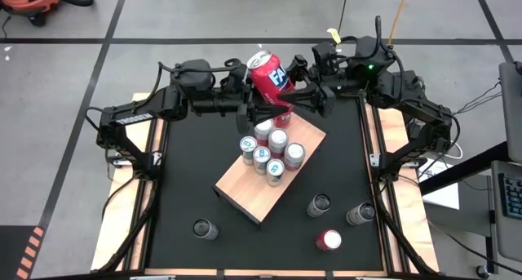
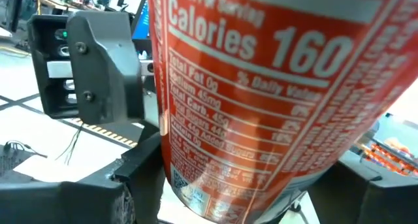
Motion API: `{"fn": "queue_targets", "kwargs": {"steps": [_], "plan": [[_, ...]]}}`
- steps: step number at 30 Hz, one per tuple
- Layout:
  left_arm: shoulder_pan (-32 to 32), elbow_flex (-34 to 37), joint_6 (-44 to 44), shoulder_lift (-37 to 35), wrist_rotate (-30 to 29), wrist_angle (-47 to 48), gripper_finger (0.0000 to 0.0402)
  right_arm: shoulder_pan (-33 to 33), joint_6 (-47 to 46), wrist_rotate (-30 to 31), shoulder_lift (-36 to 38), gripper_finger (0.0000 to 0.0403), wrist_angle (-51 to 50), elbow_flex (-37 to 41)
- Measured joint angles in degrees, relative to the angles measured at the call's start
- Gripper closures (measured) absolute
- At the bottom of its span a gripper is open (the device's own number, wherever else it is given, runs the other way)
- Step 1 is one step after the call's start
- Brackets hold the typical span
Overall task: Place canned beverage on shelf
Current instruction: Put the top red soda can on the shelf aligned with the red soda can
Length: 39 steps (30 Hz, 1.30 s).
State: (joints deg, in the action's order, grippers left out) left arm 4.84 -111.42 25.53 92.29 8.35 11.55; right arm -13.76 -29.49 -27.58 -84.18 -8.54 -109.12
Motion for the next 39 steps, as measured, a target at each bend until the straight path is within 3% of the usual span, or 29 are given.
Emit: {"fn": "queue_targets", "kwargs": {"steps": [18, 26, 32, 39], "plan": [[0.0, 0.0, -8.2, 0.0, 6.1, 9.8, 0.0118, -0.2, 1.8, 1.0, 4.1, 0.0047, -10.8, 0.0], [0.0, 0.0, -10.5, 0.0, 9.7, 13.8, 0.0118, 0.4, 7.7, 5.0, 7.1, 0.0047, -16.0, 0.0], [0.0, 0.0, -14.6, -0.1, 10.0, 16.7, 0.0118, 1.1, 9.0, 8.6, 8.8, 0.0047, -25.7, 0.0], [-0.1, 0.0, -17.5, -0.1, 9.5, 19.5, 0.0118, 5.5, 9.5, 11.5, 8.2, 0.0036, -26.3, 0.0]]}}
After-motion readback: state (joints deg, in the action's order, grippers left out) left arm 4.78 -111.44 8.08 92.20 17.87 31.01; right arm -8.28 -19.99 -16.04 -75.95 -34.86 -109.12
